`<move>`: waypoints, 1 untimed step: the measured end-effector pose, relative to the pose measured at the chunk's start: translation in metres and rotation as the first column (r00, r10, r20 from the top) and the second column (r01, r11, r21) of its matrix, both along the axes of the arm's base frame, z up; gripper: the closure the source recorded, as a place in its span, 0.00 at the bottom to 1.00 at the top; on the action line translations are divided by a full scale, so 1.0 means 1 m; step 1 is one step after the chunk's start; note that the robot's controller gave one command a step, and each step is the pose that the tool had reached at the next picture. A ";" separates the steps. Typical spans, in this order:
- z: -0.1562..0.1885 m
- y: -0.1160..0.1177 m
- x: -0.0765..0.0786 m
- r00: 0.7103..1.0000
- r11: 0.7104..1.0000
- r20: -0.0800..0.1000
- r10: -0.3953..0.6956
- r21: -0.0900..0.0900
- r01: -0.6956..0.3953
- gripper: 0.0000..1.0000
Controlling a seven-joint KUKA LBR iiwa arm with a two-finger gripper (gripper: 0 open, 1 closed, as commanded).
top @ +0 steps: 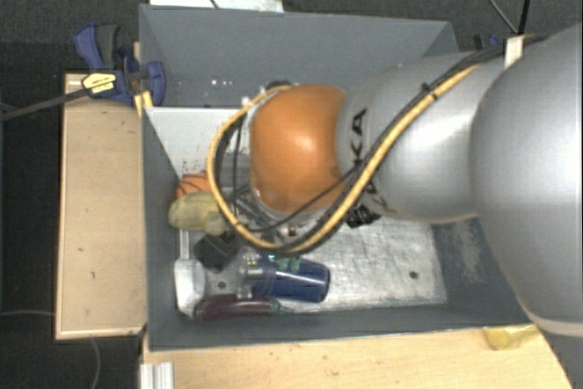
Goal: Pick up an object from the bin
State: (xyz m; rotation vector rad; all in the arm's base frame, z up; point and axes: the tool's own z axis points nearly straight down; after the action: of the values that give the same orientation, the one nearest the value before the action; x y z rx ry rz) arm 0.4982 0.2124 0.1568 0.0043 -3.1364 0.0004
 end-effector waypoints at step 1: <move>0.003 -0.001 0.002 1.000 1.000 0.007 -0.006 0.002 0.006 0.00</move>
Offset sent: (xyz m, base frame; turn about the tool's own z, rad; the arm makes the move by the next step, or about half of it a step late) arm 0.0292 -0.0054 -0.0868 0.1028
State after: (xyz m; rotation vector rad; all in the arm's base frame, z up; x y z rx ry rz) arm 0.5003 0.2117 0.1600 -0.0056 -3.1430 -0.0021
